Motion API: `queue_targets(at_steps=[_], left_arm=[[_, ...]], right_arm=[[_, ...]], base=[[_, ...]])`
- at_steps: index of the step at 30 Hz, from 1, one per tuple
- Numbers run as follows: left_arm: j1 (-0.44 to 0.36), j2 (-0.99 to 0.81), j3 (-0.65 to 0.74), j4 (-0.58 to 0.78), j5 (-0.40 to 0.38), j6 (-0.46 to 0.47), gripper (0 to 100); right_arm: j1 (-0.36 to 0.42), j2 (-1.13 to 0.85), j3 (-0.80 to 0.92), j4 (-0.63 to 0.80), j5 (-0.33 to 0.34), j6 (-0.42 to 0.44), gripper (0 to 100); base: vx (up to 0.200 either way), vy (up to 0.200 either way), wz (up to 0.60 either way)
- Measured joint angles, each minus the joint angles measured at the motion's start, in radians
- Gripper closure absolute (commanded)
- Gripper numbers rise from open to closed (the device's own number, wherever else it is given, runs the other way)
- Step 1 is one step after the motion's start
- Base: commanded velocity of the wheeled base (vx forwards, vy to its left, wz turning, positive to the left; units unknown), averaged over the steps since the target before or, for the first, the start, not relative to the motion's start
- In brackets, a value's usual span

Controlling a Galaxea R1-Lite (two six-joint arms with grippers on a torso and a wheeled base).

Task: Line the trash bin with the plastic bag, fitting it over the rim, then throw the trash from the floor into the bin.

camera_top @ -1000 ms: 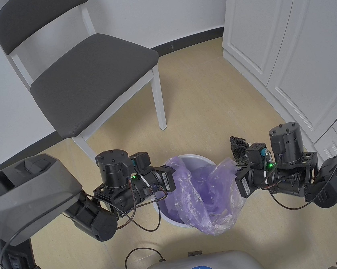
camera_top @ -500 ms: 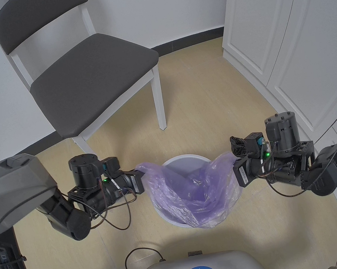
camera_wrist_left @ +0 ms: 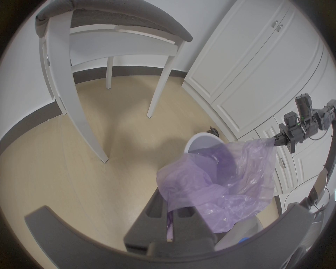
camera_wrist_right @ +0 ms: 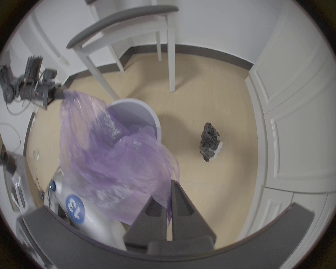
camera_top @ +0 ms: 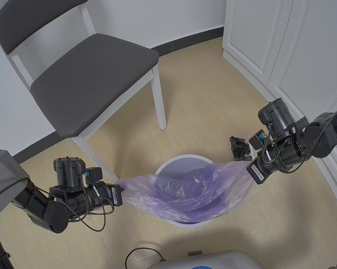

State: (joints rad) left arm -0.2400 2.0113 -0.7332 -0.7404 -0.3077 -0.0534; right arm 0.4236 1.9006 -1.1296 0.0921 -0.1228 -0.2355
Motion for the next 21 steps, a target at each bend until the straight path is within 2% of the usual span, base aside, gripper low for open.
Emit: queue_targets(at_steps=[4, 11, 16, 21], left_arm=[[0.003, -0.014, 0.024, -0.006, -0.005, 0.016, 100], [-0.025, -0.005, 0.050, -0.109, -0.013, 0.011, 100], [-0.046, 0.031, 0.054, -0.204, -0.013, -0.005, 100], [-0.053, 0.079, 0.033, -0.258, -0.016, -0.025, 100]], right_arm=[[-0.025, -0.005, 0.011, 0.036, -0.002, -0.035, 100], [-0.021, -0.004, 0.065, -0.016, -0.005, -0.032, 100], [-0.001, 0.016, 0.089, -0.106, -0.015, -0.016, 100], [0.021, 0.077, 0.079, -0.250, -0.049, 0.042, 100]], base=[[0.000, 0.000, 0.00], [0.000, 0.000, 0.00], [0.000, 0.000, 0.00], [0.000, 0.000, 0.00]])
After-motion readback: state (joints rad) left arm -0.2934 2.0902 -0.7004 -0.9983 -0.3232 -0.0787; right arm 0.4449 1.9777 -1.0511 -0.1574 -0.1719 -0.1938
